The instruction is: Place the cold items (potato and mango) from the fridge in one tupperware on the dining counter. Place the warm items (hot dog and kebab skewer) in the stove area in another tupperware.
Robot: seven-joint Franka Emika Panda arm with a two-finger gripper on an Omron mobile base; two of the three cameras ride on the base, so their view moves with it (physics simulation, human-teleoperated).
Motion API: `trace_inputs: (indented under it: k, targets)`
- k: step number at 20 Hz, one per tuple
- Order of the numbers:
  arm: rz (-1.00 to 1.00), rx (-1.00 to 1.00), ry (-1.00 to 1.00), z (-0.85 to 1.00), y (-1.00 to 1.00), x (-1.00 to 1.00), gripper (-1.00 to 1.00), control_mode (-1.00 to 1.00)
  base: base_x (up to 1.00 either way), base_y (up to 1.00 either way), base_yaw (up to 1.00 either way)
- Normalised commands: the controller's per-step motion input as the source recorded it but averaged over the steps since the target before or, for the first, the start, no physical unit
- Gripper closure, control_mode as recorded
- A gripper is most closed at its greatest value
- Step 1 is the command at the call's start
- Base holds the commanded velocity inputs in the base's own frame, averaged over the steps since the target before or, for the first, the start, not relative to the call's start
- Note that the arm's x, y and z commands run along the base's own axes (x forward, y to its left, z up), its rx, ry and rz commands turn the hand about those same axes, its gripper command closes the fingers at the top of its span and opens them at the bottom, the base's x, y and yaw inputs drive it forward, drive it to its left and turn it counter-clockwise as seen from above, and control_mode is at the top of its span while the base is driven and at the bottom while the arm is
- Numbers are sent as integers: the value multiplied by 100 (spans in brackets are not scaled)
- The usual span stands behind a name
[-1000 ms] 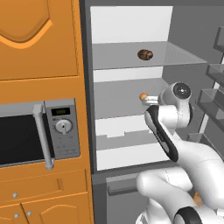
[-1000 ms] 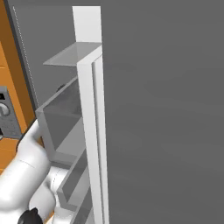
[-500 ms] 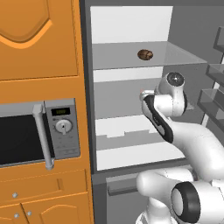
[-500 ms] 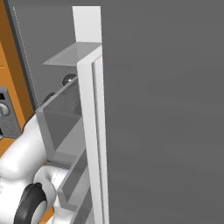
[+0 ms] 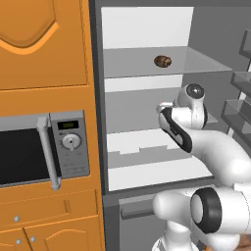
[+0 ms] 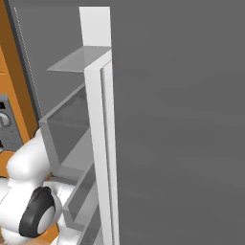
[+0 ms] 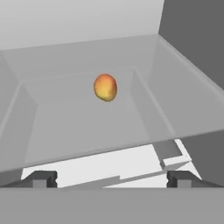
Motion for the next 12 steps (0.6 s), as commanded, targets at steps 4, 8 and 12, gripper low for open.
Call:
trace_inputs:
  k: [4, 8, 12]
  targets:
    - [0, 0, 0, 0, -14, 40, -100, -100, 0, 0, 0]
    - [0, 0, 5, 0, -1, 41, -100, -100, 0, 0, 0]
    - [0, 0, 5, -11, 0, 25, -100, -100, 0, 0, 0]
